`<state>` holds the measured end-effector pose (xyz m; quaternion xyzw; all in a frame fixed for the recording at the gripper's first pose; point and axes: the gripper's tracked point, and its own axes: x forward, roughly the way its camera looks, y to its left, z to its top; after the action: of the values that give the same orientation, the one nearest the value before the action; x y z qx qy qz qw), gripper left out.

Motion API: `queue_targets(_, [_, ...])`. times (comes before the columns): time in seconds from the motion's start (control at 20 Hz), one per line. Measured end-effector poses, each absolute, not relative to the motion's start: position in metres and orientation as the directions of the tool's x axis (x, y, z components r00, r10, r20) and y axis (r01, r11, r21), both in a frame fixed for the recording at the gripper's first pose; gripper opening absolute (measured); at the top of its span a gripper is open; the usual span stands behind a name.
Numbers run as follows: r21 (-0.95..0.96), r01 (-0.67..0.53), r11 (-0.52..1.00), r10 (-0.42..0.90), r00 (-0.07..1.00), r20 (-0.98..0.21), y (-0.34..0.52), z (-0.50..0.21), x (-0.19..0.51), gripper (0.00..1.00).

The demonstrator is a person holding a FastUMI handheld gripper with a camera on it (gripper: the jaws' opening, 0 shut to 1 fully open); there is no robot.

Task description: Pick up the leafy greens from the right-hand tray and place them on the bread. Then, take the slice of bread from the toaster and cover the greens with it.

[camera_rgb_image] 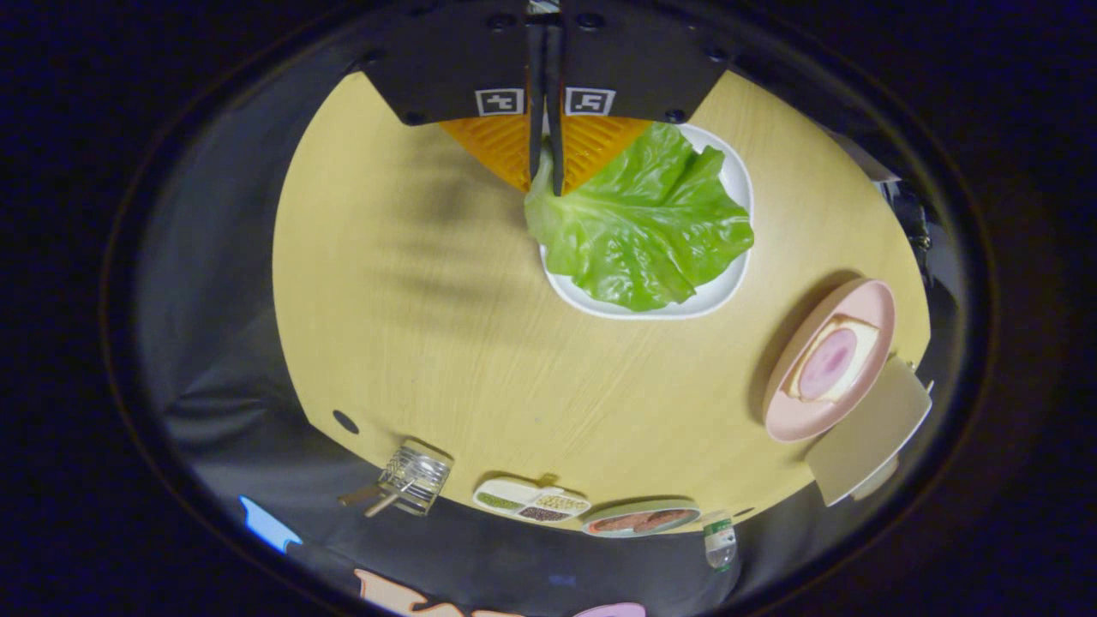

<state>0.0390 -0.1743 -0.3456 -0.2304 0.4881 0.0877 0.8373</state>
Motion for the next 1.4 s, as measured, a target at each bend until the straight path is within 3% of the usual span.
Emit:
queue_targets(0.4, [-0.489,-0.405,0.772,-0.181,0.598,-0.781,-0.178,-0.329,0.044,0.04])
queue_targets(0.75, [-0.552,-0.415,0.723,-0.226,0.613,-0.757,-0.175,-0.328,0.041,0.05])
queue_targets(1.1, [-0.504,-0.410,0.760,-0.185,0.608,-0.772,-0.149,-0.294,0.029,0.05])
queue_targets(1.4, [-0.338,-0.413,0.846,-0.036,0.587,-0.809,-0.072,-0.241,0.009,0.05])
